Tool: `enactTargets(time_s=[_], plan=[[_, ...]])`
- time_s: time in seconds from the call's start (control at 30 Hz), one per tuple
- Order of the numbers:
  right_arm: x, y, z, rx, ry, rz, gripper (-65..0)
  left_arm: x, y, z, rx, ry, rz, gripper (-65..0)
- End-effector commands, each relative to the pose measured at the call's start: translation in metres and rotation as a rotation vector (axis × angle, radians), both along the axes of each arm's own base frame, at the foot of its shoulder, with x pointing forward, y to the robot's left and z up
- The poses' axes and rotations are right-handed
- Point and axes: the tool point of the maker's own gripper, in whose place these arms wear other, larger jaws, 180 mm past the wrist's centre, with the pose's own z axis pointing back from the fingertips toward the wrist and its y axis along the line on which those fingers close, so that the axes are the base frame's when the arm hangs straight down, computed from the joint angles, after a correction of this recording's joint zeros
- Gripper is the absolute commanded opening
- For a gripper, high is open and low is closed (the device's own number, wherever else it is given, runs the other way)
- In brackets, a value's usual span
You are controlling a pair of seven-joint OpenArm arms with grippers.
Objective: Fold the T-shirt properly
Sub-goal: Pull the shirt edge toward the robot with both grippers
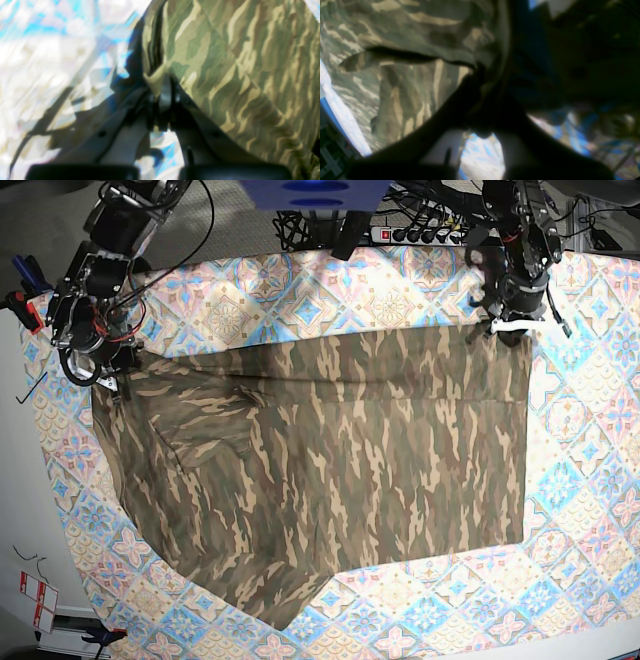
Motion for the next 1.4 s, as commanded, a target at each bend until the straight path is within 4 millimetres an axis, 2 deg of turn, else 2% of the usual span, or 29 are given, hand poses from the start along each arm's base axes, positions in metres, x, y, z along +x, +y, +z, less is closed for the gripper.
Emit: enactTargets(time_s=[0.0,0.17,0.37,0.63,0.8,1.1,1.37], plan=[[0.003,-0.012,0.01,-0.041,-0.02,-0.001,-65.0,0.001,0.009,0.009,0.035,-0.024,0.007,-65.0],[-0.011,-0.015,0.014,-0.076,-0.012,0.012,-65.0,-0.028,0.01,-0.001,0.038,0.038,0.007,-65.0],[-0.031,-0.015,0.006,-0.078,0.029,0.016,-65.0,-0.048,0.011,-0.007,0.04,0.08,0.009,-65.0],[-0.035,-0.014,0.004,-0.076,0.038,0.018,-65.0,-0.05,0.011,-0.008,0.041,0.085,0.01,-65.0],[-0.055,-0.015,-0.003,-0.079,0.078,0.02,-65.0,-0.06,0.011,-0.01,0.042,0.105,0.009,-65.0],[-0.072,-0.019,0.005,-0.121,0.088,0.038,-65.0,-0.07,0.012,-0.013,0.042,0.126,0.011,-65.0],[-0.077,-0.019,0.007,-0.128,0.094,0.044,-65.0,-0.091,0.026,-0.011,0.082,0.154,0.085,-65.0]])
